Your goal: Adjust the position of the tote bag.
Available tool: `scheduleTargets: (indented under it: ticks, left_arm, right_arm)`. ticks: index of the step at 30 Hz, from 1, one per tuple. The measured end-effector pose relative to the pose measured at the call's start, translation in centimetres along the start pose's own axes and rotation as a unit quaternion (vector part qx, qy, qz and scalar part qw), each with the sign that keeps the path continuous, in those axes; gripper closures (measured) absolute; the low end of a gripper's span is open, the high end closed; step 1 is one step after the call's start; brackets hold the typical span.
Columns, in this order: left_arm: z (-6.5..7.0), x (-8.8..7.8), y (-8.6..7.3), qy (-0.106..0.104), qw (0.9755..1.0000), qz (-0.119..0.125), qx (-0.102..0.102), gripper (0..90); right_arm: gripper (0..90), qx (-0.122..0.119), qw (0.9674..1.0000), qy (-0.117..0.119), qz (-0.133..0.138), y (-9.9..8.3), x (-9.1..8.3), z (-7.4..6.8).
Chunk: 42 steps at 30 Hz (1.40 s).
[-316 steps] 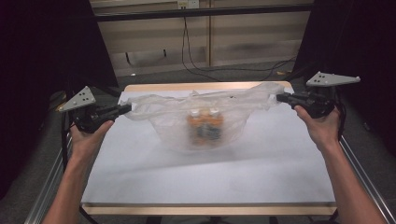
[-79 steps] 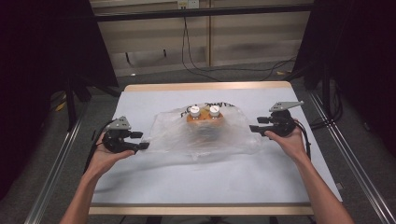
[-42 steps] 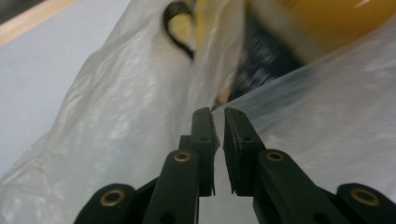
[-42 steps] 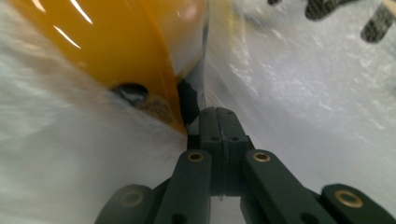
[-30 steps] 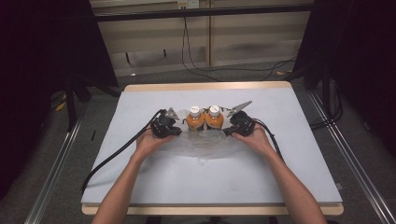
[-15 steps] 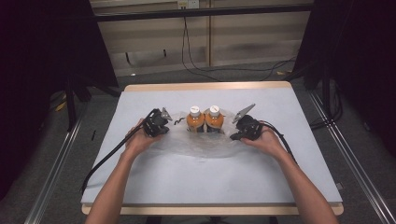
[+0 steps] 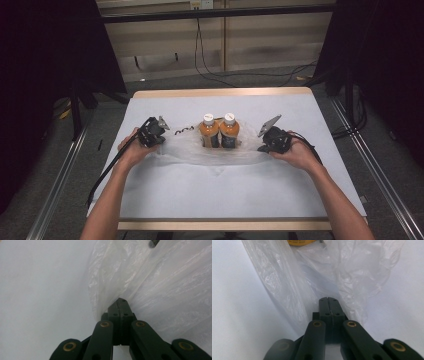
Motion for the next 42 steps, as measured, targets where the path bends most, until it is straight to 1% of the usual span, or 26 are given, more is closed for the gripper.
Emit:
scheduleTargets:
  ticks: [2,3,5,6,8,10,13,16,18,19,20,21,23,24,26,27,28,30,31,32,34,36,37,38,39,42]
  left_arm:
    - [0.1,-0.2,-0.1,-0.01,0.9996,0.016,-0.021,90.0]
    - [0.4,-0.4,0.0,-0.023,0.9991,0.025,-0.023,90.0]
    - [1.1,-1.2,0.8,-0.037,0.9974,0.055,-0.028,90.0]
    - [1.5,-1.6,1.4,-0.045,0.9955,0.078,-0.03,89.9]
    - [2.4,-2.5,2.7,-0.061,0.9932,0.098,-0.016,89.5]
    - [3.4,-2.8,3.7,-0.064,0.9937,0.092,0.004,89.2]
    - [4.4,-3.0,5.5,-0.07,0.9915,0.109,0.017,88.3]
    - [4.8,-2.5,6.9,-0.072,0.9907,0.115,0.016,87.8]
    - [5.1,-2.0,7.8,-0.086,0.9881,0.127,0.003,87.8]
    - [5.3,-1.8,8.1,-0.093,0.9874,0.128,0.007,87.9]
    - [5.7,-1.4,8.5,-0.099,0.9859,0.135,0.0,87.9]
    - [6.0,-1.0,8.7,-0.105,0.9855,0.133,-0.001,87.9]
    - [6.6,0.1,8.5,-0.105,0.988,0.113,0.013,87.9]
    - [7.0,0.6,8.2,-0.118,0.988,0.097,0.022,88.0]
    - [7.7,1.5,7.5,-0.127,0.9885,0.069,0.044,87.9]
    - [8.0,1.5,7.2,-0.128,0.9882,0.064,0.054,88.1]
    - [8.1,1.3,7.0,-0.126,0.9893,0.055,0.05,89.3]
    - [7.8,1.1,6.4,-0.1,0.9914,0.034,0.077,90.0]
    - [7.5,0.9,6.0,-0.081,0.9913,0.013,0.103,90.0]
    - [7.4,0.8,5.5,-0.067,0.9915,-0.002,0.111,90.0]
    - [7.3,0.5,4.9,-0.075,0.99,-0.014,0.119,90.0]
    - [6.8,0.3,4.4,-0.057,0.9894,-0.03,0.13,90.0]
    - [6.7,0.3,4.2,-0.051,0.9897,-0.032,0.13,90.0]
    - [6.6,0.2,4.1,-0.051,0.9879,-0.041,0.14,90.0]
    - [6.3,0.3,3.9,-0.04,0.9872,-0.046,0.147,90.0]
    - [5.9,0.2,3.6,-0.036,0.9868,-0.054,0.149,90.0]
  right_arm:
    - [90.0,-0.002,1.0,-0.004,-0.002,0.0,0.0,-0.1]
    - [90.0,0.002,1.0,-0.005,-0.004,0.0,-0.1,-0.1]
    - [90.0,0.007,1.0,-0.005,0.003,0.1,0.0,-0.1]
    - [90.0,0.01,0.9999,0.002,0.013,0.3,-0.1,-0.1]
    - [90.0,0.014,0.9991,0.01,0.04,1.1,-0.2,-0.3]
    - [90.0,0.01,0.9982,0.013,0.057,2.0,-0.3,-0.4]
    - [90.0,0.003,0.9974,0.012,0.07,3.5,-0.4,-0.6]
    - [90.0,0.007,0.9968,0.005,0.08,4.8,-0.5,-0.1]
    - [90.0,0.002,0.9967,0.006,0.082,5.8,-0.4,0.1]
    - [90.0,0.002,0.9966,0.013,0.081,6.3,-0.2,0.0]
    - [90.0,-0.002,0.9972,0.012,0.073,6.5,0.2,0.1]
    - [90.0,-0.004,0.9979,0.006,0.065,6.6,0.7,0.2]
    - [90.0,0.002,0.9986,0.006,0.053,6.5,1.5,0.6]
    - [90.0,0.002,0.9987,0.009,0.049,6.3,1.9,0.7]
    - [90.0,0.001,0.9996,-0.001,0.028,5.6,2.6,1.1]
    - [90.0,-0.002,0.9998,-0.008,0.016,5.1,2.9,1.3]
    - [90.0,-0.002,0.9999,-0.009,0.013,4.8,2.9,1.4]
    - [90.0,-0.004,0.9997,-0.026,0.0,4.3,2.6,2.0]
    - [90.0,-0.009,0.9993,-0.034,-0.009,4.0,2.4,2.4]
    - [90.0,-0.008,0.999,-0.04,-0.015,3.7,2.2,2.7]
    - [90.0,-0.015,0.9972,-0.064,-0.036,2.9,1.9,3.3]
    - [90.0,-0.025,0.9949,-0.081,-0.054,1.9,1.4,4.1]
    - [90.0,-0.018,0.9946,-0.082,-0.062,1.2,1.1,4.2]
    - [90.0,-0.023,0.9944,-0.08,-0.065,0.7,0.8,4.5]
    - [90.0,-0.022,0.9943,-0.078,-0.069,0.2,0.4,4.7]
    - [90.0,-0.021,0.9932,-0.081,-0.081,-1.4,-0.4,5.2]
Point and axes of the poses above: each handheld gripper's, and its own axes: x roughly forward along the jaws, y roughly out of its top, z roughly to its right, the point moved 10 cm from there along x, roughly forward along the jaws
